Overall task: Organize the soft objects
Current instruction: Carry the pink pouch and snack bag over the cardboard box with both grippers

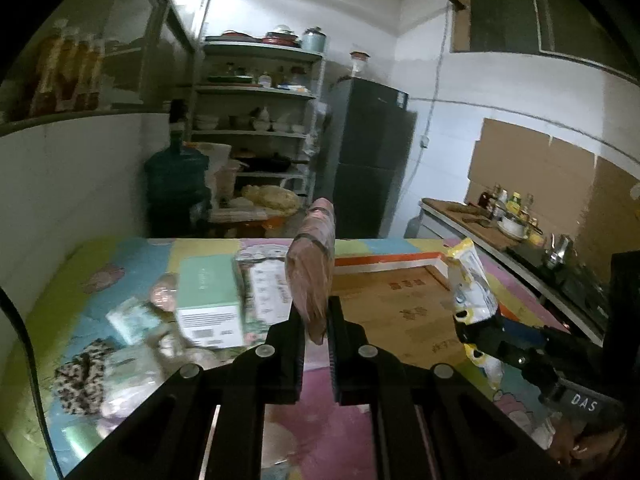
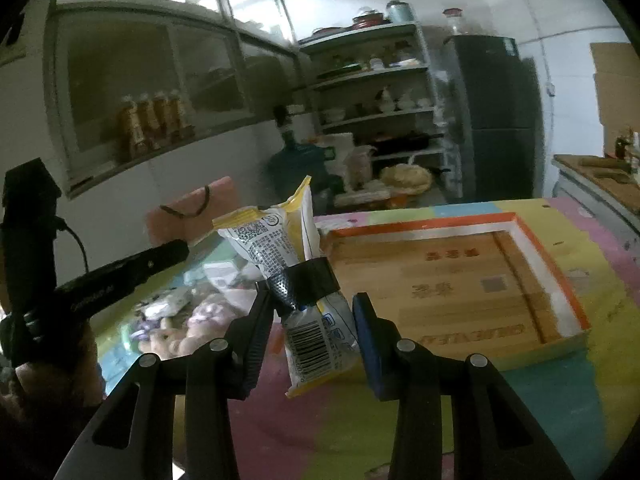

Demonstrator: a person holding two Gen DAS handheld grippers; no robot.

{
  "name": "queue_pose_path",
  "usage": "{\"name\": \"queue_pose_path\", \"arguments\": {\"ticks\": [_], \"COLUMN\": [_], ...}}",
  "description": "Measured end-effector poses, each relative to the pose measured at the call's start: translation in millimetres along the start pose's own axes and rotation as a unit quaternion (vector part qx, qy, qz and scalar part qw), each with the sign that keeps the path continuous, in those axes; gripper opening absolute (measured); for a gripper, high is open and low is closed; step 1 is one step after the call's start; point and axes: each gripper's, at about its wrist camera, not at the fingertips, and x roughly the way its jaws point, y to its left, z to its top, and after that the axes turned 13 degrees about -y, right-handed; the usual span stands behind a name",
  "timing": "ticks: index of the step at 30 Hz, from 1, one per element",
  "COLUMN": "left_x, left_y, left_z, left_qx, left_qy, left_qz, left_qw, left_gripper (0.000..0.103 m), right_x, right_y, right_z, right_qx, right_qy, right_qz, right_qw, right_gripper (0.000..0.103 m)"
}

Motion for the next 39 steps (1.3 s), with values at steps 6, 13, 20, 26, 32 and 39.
{"name": "queue_pose_path", "arguments": {"ticks": [6, 13, 20, 26, 32, 39], "left_x": [16.7, 34.0, 50.3, 67.6, 83.7, 100.1], "left_y": [-25.5, -54.8, -74.9, -90.2, -101.5, -111.8], "left_z": [-3.2, -7.4, -12.7, -19.9, -28.3, -36.5], "left_qx": [0.009, 0.015, 0.011, 0.007, 0.001, -0.005], "left_qy": [0.008, 0.017, 0.023, 0.037, 0.05, 0.065], "left_qz": [-0.02, -0.04, -0.052, -0.061, -0.067, -0.071], "left_qw": [0.9997, 0.9989, 0.9983, 0.9974, 0.9965, 0.9953], "left_gripper": [0.01, 0.01, 0.01, 0.01, 0.01, 0.01], "right_x": [-4.3, -8.4, -4.8, -1.0, 5.0, 15.2], "right_y": [-20.9, -41.8, -58.3, -79.5, -97.7, -115.0], "right_z": [7.3, 12.4, 16.3, 17.1, 14.8, 13.6], "right_qx": [-0.002, -0.003, -0.008, -0.003, 0.001, -0.001], "right_qy": [-0.009, -0.015, -0.012, -0.007, 0.002, 0.015], "right_qz": [-0.027, -0.049, -0.072, -0.088, -0.106, -0.127], "right_qw": [1.0, 0.999, 0.997, 0.996, 0.994, 0.992], "right_gripper": [0.042, 0.042, 0.042, 0.042, 0.042, 0.042]}}
